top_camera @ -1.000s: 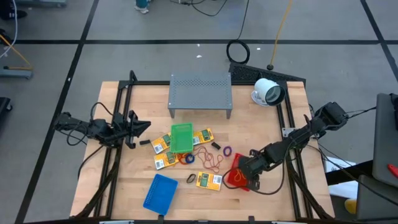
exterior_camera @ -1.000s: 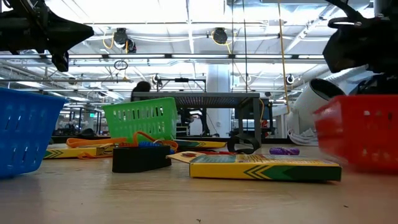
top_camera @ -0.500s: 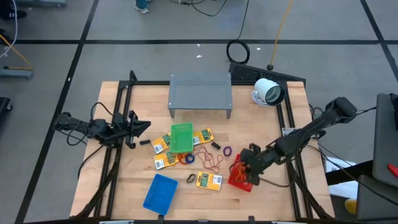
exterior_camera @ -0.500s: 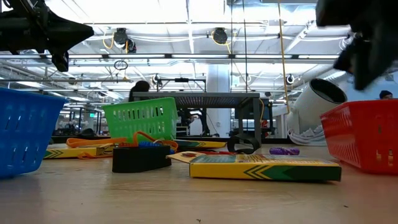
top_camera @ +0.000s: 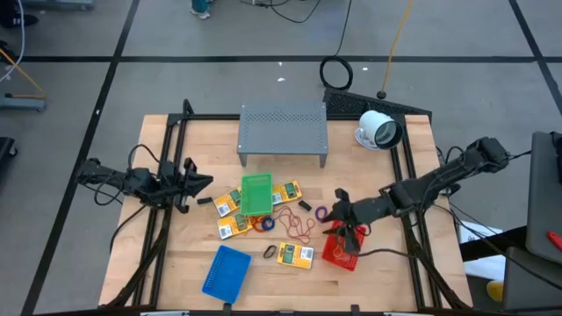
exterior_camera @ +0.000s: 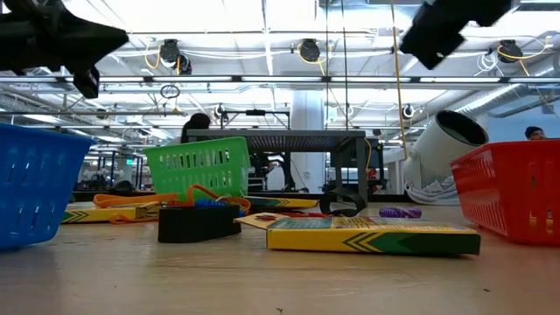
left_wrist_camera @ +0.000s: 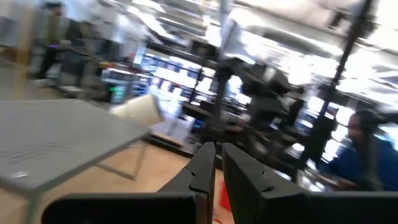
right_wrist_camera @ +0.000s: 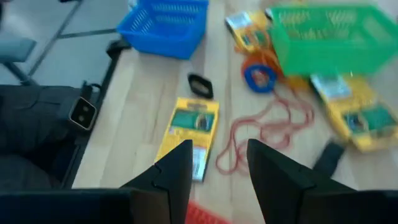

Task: Pick & Place Office Desk Supplies
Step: Put the purple spring rubberband band into the blue bin

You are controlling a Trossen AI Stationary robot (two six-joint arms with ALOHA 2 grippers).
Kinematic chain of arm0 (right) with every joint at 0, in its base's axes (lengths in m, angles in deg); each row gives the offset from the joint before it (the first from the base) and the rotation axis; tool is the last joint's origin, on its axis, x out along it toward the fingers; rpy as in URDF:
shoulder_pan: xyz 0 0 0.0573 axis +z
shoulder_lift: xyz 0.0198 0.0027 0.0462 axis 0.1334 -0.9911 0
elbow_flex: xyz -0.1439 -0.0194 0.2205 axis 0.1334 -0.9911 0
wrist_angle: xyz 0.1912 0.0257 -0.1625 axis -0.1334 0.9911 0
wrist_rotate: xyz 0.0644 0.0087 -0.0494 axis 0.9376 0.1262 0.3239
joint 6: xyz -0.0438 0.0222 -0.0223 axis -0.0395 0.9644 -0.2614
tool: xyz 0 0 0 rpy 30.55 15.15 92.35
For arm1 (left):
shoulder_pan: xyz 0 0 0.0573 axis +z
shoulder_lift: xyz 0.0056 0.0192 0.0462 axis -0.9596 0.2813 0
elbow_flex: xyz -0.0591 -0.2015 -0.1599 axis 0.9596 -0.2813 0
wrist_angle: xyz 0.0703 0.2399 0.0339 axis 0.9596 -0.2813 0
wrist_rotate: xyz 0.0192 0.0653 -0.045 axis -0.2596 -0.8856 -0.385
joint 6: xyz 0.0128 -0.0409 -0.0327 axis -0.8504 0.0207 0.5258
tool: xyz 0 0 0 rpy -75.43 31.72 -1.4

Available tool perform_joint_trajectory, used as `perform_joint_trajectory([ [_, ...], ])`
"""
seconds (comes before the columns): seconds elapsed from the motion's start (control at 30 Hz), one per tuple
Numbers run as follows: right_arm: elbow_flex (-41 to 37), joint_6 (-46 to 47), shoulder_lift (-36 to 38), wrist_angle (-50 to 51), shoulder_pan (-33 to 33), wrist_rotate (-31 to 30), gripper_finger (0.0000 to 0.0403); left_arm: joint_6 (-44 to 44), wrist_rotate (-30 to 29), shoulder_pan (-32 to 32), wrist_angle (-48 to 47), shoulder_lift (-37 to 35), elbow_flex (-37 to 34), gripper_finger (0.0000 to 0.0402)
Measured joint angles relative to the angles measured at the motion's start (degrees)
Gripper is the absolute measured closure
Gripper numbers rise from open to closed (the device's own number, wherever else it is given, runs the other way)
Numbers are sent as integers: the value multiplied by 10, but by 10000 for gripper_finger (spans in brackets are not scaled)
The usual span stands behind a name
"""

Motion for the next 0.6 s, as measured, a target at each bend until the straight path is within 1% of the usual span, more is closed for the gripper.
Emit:
perform_joint_trajectory([
  [0.07, 0, -32, 0, -14, -23, 22, 261, -17, 38, 0, -2, 0, 0, 364],
  [0.13, 0, -63, 0, -35, -47, 48, 261, -33, 61, 0, -11, 0, 0, 364],
  [0.2, 1, -88, 0, -46, -71, 75, 261, -40, 66, 0, -23, 0, 0, 364],
  [0.27, 9, -113, 0, -24, -93, 92, 261, -42, 66, 0, -35, 0, 0, 364],
  [0.37, 37, -153, -5, 32, -121, 95, 261, -42, 66, 0, -53, 0, 0, 364],
  [0.43, 70, -178, -22, 81, -139, 95, 261, -44, 66, 0, -63, 0, 0, 364],
  [0.5, 112, -202, -48, 154, -149, 96, 261, -53, 65, 0, -65, 0, 0, 364],
  [0.6, 191, -241, -108, 252, -161, 96, 261, -74, 64, 0, -61, 0, 0, 364],
])
